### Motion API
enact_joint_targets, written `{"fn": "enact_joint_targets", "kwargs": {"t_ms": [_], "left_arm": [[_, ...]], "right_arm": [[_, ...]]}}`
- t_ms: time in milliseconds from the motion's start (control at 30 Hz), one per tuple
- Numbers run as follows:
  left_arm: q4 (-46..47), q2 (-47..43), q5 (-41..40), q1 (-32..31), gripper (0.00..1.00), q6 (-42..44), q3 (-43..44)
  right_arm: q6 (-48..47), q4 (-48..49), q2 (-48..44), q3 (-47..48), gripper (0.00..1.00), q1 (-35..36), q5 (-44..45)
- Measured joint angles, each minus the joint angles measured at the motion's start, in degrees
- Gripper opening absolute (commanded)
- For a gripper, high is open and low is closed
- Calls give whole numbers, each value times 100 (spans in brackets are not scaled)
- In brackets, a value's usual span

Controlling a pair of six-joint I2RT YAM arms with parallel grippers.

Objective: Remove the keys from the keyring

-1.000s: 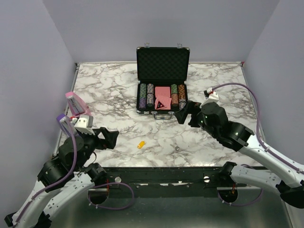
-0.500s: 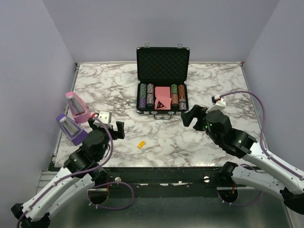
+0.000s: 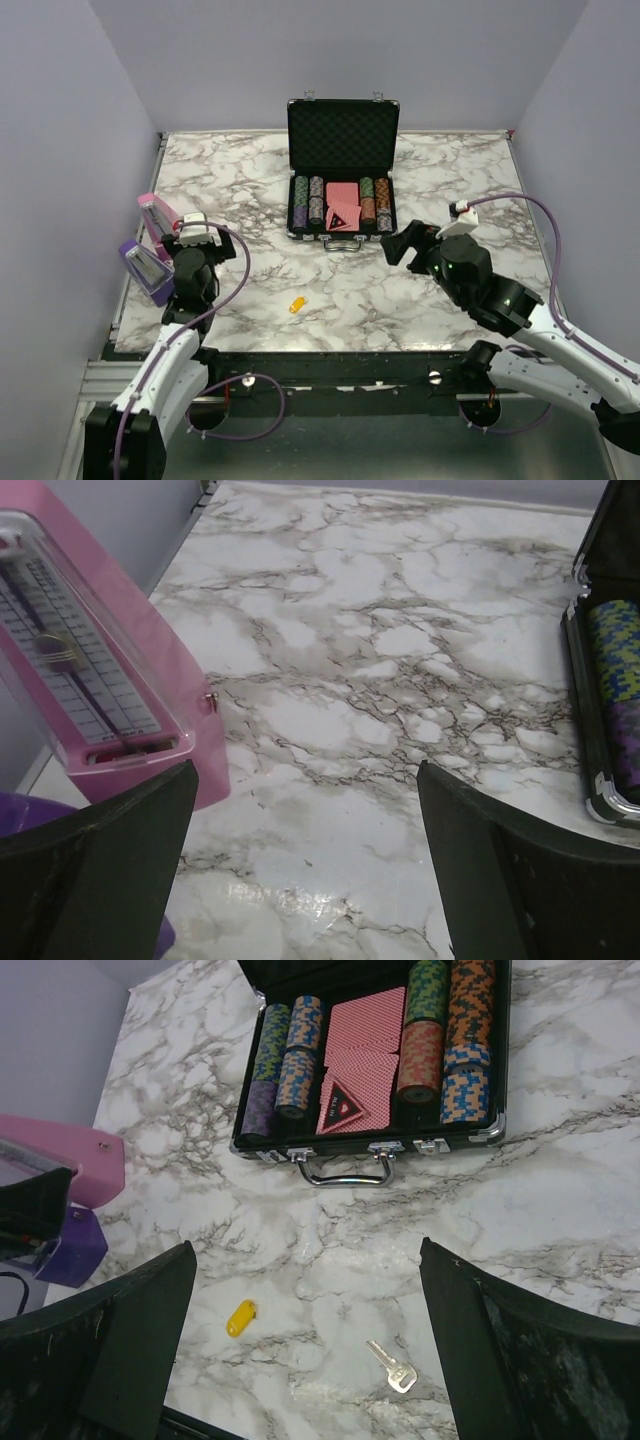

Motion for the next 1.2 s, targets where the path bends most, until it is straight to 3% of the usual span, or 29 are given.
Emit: {"fn": "enact_joint_targets", "kwargs": {"t_ms": [233,433,533,600,667,1033,1200], "left_arm": [[2282,1622,520,516,99,79,-645],[3624,2481,931,671,99,227,-610],[4013,2839,1056,693,90,291,-595],[4312,3189,1259,715,93,400,-557],[4422,3407,1436,726,99,509,-522],[4579,3486,1493,730,99,533,-343],[4605,3486,1178,737,99,407,-341]], "right_arm": [[-20,151,-15,-76,100,0,-55],[-68,243,-131,-197,100,0,-55],[-101,273,-166,-219,100,0,-50],[-122,289,-184,-236,100,0,-33],[-142,306,-190,-262,100,0,35],[-210,455,461,-334,100,0,485],[-605,800,863,-424,100,0,1375]]}}
